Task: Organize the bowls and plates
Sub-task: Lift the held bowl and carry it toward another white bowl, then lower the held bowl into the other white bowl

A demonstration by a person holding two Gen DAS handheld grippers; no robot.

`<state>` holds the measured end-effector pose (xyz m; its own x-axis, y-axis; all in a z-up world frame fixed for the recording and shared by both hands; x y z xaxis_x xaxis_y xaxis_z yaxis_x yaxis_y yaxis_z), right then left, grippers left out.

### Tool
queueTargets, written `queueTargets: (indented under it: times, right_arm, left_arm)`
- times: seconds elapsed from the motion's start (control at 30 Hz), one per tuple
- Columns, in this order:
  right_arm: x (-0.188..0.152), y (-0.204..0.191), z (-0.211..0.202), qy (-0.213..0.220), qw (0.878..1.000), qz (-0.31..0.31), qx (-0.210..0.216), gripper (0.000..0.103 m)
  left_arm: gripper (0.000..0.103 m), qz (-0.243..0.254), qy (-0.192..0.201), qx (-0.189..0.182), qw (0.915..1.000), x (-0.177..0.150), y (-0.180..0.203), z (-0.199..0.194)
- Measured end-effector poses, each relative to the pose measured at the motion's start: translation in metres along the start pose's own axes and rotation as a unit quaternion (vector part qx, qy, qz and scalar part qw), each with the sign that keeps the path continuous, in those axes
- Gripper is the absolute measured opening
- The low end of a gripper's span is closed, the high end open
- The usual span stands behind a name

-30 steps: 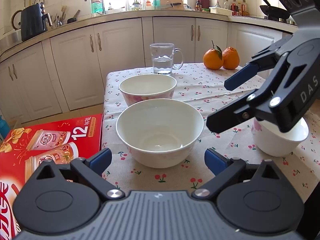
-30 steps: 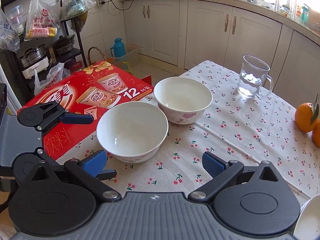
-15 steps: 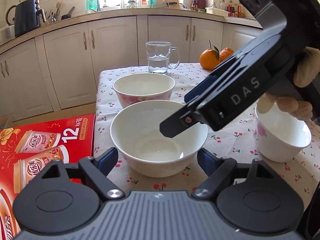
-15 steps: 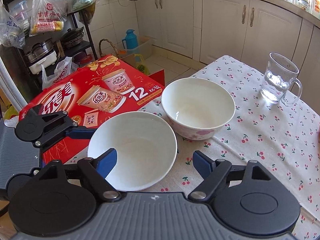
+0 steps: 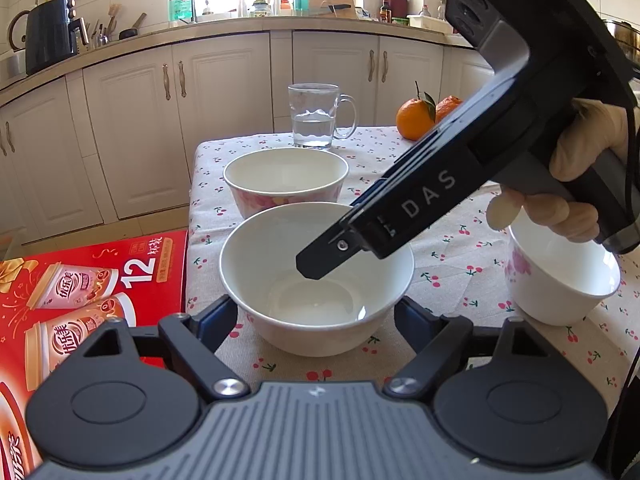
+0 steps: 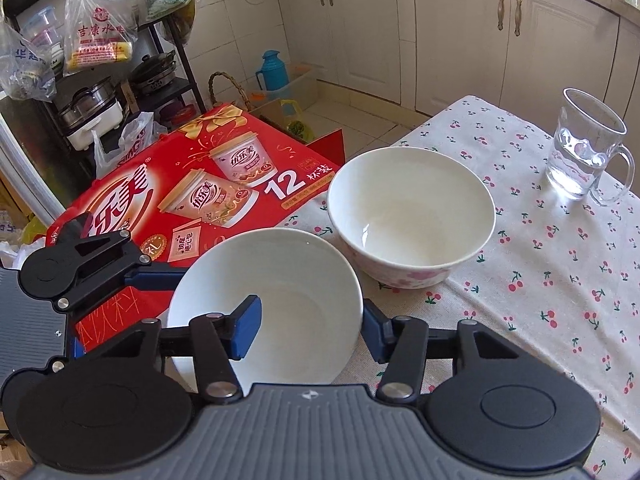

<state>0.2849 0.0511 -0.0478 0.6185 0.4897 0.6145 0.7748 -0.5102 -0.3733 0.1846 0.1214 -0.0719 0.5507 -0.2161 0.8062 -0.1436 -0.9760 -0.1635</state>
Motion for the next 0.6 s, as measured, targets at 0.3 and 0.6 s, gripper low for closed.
queueTargets:
  times: [0.3,0.6]
  right_arm:
    - [-0.004,-0.001,-0.008,0.006,1.000,0.009,0.003,0.058]
    - [-0.017,-0.014,-0.032,0.014,1.000,0.004,0.004,0.058]
  left_arm:
    - [0.085,0.010,-0.004,-0.003,0.9999,0.003,0.006,-0.006]
    - [0.085,0.016,-0.005,-0.016,0.9997,0.006,0.020,-0.028]
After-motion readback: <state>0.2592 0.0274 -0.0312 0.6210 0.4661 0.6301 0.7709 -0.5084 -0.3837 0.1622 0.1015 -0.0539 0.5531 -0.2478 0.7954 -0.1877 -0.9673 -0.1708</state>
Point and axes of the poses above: each gripper's, at about its wrist camera, not at the fingertips, and z roughly the way its jaws point, y to its right, x to its top, the point moved 3 cm from there along z, roughly the way its jaws point, and after that the axes turned 14 degrees about x, right-handed, at the moved point
